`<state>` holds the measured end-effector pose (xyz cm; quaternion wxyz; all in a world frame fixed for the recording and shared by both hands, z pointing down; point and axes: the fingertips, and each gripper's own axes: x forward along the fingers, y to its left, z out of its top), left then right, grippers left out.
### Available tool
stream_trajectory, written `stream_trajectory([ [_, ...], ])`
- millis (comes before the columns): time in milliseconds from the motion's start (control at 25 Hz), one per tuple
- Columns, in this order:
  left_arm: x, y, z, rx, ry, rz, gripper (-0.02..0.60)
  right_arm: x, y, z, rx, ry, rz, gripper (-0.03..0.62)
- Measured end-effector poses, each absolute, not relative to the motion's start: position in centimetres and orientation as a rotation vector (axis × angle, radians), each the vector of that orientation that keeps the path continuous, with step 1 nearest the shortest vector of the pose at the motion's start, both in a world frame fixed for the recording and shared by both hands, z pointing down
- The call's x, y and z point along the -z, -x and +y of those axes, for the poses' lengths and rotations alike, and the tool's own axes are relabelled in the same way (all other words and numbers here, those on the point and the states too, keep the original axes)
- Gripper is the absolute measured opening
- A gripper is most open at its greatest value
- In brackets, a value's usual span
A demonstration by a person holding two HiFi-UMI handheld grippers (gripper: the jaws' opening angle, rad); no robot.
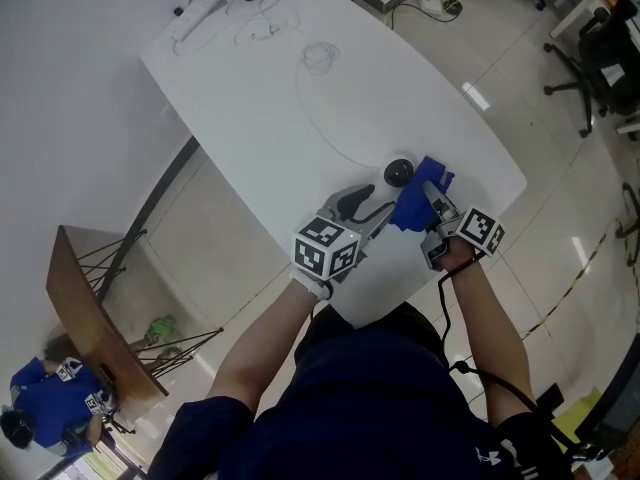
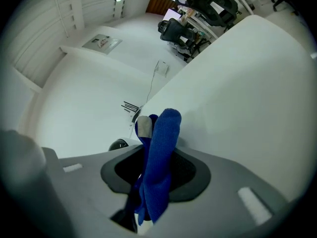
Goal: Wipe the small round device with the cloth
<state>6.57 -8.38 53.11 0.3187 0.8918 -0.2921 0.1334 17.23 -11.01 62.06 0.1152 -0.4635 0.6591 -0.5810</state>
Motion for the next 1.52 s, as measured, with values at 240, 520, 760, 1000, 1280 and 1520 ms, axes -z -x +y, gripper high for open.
stream_trajectory([
  [240,-51.2,-5.7,-6.3,-0.313,-2.381,-0.788,0.216,-57.0,-17.0,-11.5,1.444,1.434,2.134,0.135],
  [520,-51.6,-3.5,-3.9,-0.284,-2.324,-0.829,0.213,-52.1,-14.5,-12.1,0.795,1.727,2.750,0.138],
  [760,-52.5,-1.9,-1.6,-0.280,-2.270,-0.851,0.212,-50.1,-9.0,-9.8,-0.226,1.870,3.298,0.138],
  [1000,-53.1,0.5,-1.1,-0.296,-2.222,-0.897,0.206,-54.0,-5.7,-6.8,-1.050,1.709,3.493,0.140],
  [1280,-53.1,1.0,-0.2,-0.310,-2.211,-0.896,0.204,-60.2,-5.8,-5.5,-1.234,1.488,3.674,0.138],
  [1520,-52.7,1.3,-1.4,-0.326,-2.263,-0.905,0.195,-61.7,-5.3,-5.5,-0.924,1.347,3.804,0.137],
])
